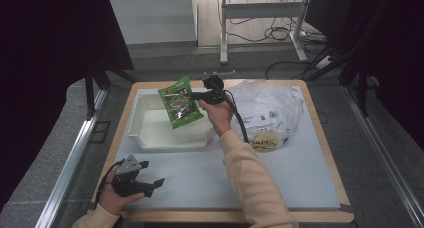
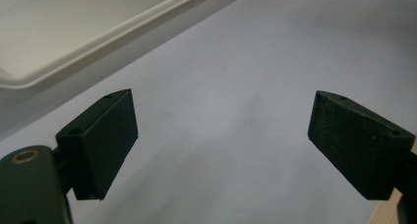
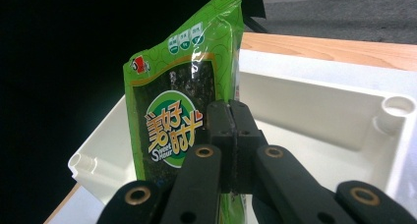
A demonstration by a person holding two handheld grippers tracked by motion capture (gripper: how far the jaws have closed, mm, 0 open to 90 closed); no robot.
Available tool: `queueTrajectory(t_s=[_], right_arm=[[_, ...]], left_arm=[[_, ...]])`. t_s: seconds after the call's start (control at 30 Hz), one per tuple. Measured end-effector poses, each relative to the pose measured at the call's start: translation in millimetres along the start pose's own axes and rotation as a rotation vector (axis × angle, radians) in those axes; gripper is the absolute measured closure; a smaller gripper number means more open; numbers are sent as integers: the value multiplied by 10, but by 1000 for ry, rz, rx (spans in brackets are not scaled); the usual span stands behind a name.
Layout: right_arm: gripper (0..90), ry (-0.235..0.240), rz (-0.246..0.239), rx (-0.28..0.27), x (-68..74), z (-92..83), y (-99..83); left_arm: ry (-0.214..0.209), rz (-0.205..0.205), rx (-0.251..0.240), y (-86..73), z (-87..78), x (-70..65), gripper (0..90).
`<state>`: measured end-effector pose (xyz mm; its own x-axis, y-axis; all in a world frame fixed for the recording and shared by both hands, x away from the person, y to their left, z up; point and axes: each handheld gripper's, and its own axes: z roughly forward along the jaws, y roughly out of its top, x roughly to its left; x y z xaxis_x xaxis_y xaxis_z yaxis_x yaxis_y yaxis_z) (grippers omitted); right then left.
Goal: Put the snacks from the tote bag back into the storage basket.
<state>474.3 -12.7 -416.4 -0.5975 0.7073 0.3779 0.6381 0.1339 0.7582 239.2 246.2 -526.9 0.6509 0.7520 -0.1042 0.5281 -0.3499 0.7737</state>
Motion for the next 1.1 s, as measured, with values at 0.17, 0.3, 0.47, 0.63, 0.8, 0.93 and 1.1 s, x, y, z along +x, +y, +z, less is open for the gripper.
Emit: queueTrajectory(t_s=[0.17,0.3,0.47,0.63,0.8,0.93,1.1], right_arm=[[896,5,1,5,24,63,-15],[895,7,5,7,41,113,-28],[895,13,11,15,79,195,-57],[895,19,14,20,116,270,-86],[895,24,11,27,149,334,-109],[895,25,14,31,166,382,-128],[895,24,19,40,188,449,-159]], left_arm=[[0,-1,-3,2,-3,5,115],[-1,-1,-3,5,-2,1,116],[-2,0,-2,6,-5,4,116],[-4,0,-4,6,-7,5,116],[-5,0,-4,7,-9,8,116],[-7,-3,-6,8,-7,6,116],[-10,-6,-9,10,-9,12,116]])
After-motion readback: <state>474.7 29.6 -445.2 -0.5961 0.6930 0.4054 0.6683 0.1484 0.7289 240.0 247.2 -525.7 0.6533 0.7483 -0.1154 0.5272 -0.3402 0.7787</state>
